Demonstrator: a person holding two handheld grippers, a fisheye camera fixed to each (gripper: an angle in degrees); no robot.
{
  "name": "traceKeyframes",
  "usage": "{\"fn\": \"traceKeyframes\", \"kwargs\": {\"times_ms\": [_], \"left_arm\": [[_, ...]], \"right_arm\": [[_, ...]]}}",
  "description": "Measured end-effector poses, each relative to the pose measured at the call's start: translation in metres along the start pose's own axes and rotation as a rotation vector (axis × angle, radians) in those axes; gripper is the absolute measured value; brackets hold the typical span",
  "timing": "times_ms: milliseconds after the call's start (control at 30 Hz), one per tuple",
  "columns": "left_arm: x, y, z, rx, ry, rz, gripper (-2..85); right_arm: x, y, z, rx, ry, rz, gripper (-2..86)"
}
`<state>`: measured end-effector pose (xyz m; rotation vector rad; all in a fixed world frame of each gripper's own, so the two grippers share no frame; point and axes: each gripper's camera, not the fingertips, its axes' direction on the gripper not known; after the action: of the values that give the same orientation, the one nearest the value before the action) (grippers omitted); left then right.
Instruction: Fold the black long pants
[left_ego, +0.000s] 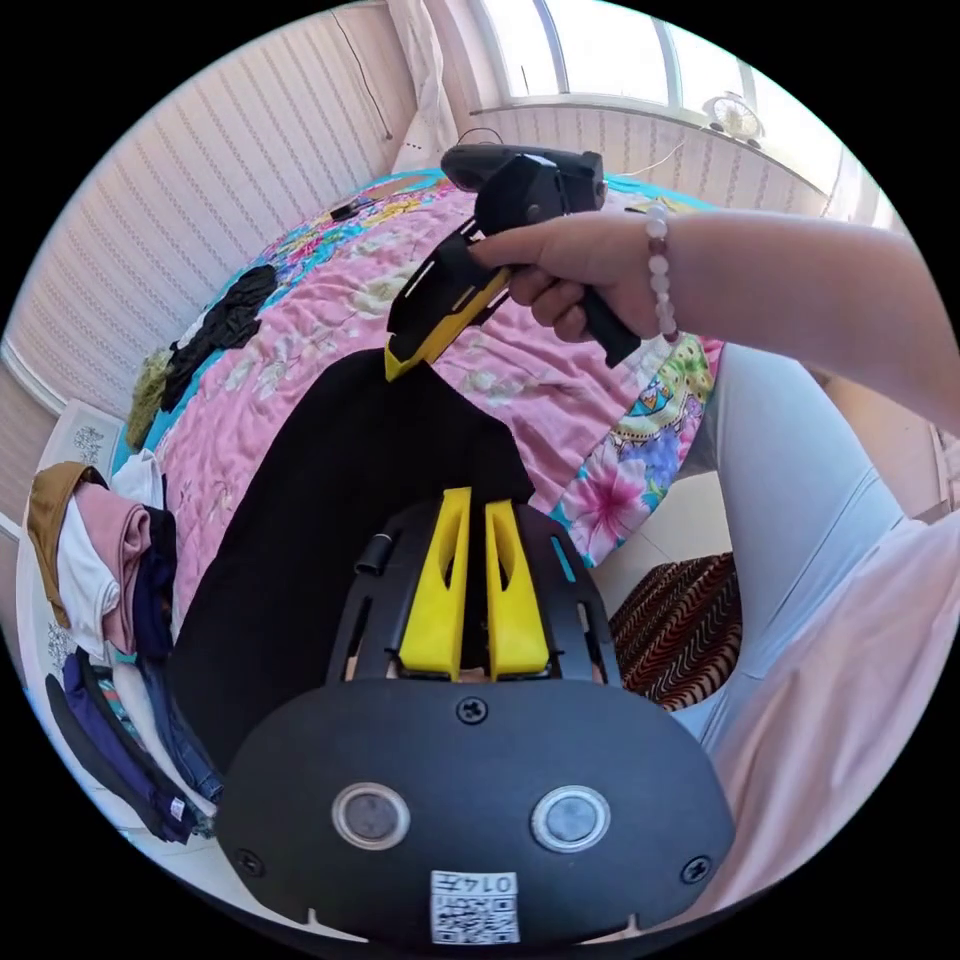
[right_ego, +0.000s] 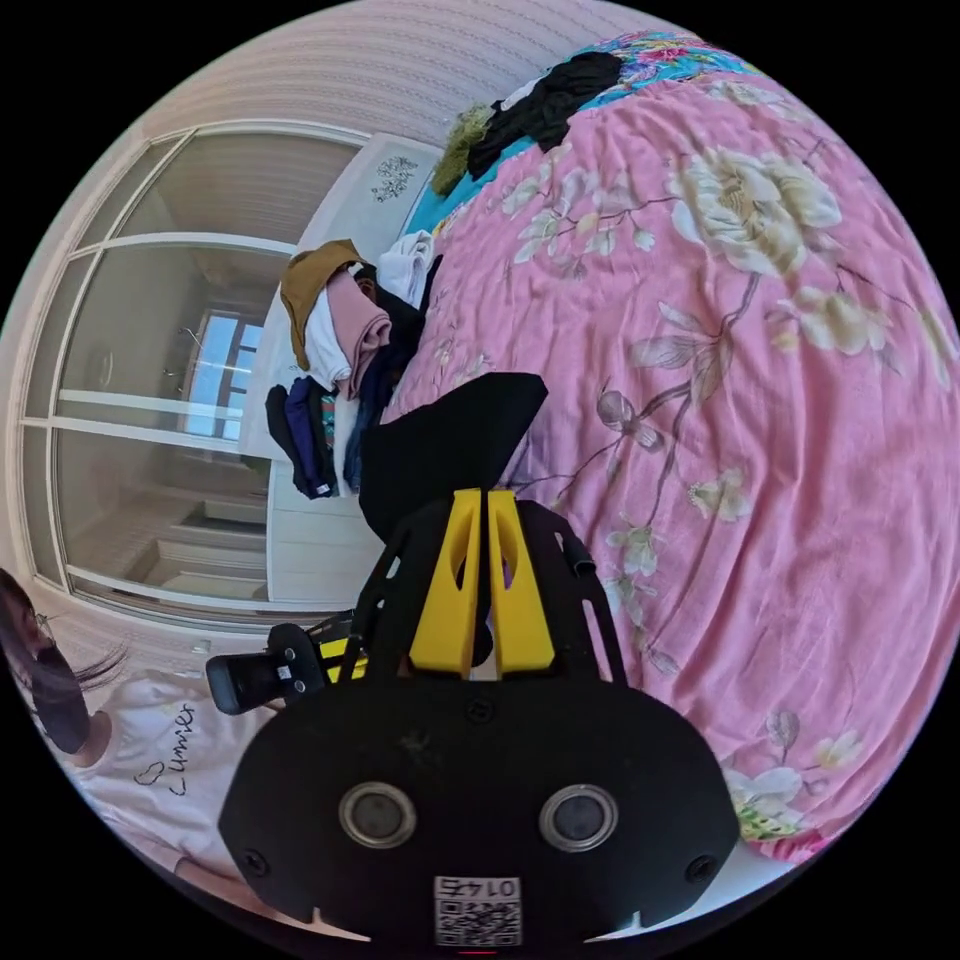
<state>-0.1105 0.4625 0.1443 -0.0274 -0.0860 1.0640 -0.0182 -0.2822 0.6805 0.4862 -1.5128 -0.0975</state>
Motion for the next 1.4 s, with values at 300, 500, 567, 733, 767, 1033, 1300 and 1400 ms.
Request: {"fn": "traceKeyframes", "kwargs": {"times_ms": [300,500,567,733,767,1033,1300,1400], "left_arm": [[0.009,-0.047,-0.025,0.302,0.324,-0.032,0.7],[-0.022,-0.005,-0.035,0.418,0.4,-0.167,1.3],[-0.049,0.028,-0.042,0.441,0.354,-0.283,1.5],[-0.106,0.094,-0.056,0.415,0.204,-0.589,2.4],[-0.118,0.109,-0.057,0.406,0.158,-0.65,3.0],[-0.171,0.181,-0.029,0.196,0.053,-0.948,3.1],[-0.179,0.139,-0.02,0.2,0.071,-0.861,5.5],[-0.178,0.121,0.0,0.102,0.005,-0.798,5.8]], "right_arm": [[0.013,0.086,-0.239,0.243,0.099,0.06,0.2],[-0.043,0.091,-0.264,0.207,0.045,-0.034,0.3],[-0.087,0.064,-0.226,0.146,-0.009,-0.124,0.3],[-0.191,0.001,-0.099,-0.024,0.021,-0.259,0.5],[-0.213,-0.009,-0.068,-0.051,0.038,-0.283,0.6],[-0.238,0.006,-0.023,-0.151,0.148,-0.316,0.5],[-0.198,0.118,-0.04,-0.241,0.146,-0.219,0.0],[-0.195,0.147,-0.003,-0.333,0.199,-0.198,-0.3]]}}
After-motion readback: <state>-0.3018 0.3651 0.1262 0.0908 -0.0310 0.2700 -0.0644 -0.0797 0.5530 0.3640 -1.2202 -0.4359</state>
